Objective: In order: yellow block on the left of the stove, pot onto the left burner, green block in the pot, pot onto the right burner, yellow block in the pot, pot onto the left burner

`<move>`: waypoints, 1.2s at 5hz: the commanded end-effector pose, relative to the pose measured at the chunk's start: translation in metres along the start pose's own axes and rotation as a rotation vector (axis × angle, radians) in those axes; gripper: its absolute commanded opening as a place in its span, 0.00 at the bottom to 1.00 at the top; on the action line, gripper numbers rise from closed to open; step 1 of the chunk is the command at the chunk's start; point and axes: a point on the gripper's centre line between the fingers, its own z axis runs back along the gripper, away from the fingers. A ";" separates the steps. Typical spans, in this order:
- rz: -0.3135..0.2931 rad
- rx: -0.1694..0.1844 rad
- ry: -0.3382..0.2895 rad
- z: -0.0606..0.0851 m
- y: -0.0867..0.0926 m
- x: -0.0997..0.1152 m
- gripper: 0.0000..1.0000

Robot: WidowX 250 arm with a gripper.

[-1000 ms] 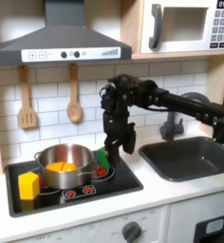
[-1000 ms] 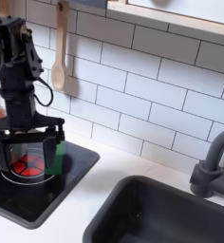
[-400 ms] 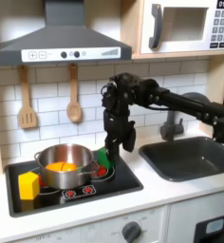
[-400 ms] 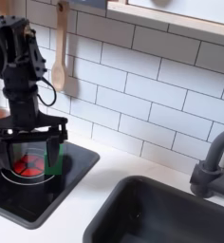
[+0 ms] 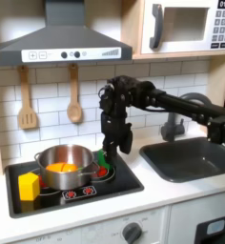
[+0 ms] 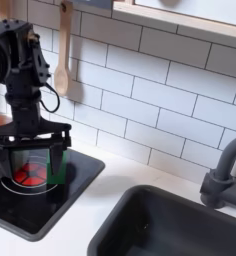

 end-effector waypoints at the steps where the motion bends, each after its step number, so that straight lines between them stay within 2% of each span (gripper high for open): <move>1: 0.007 0.013 0.009 -0.011 -0.010 0.006 1.00; 4: -0.029 -0.006 0.024 -0.010 -0.032 -0.002 1.00; 5: -0.007 -0.008 0.033 -0.011 -0.031 0.000 1.00; 6: 0.011 -0.021 0.017 -0.002 -0.034 0.005 1.00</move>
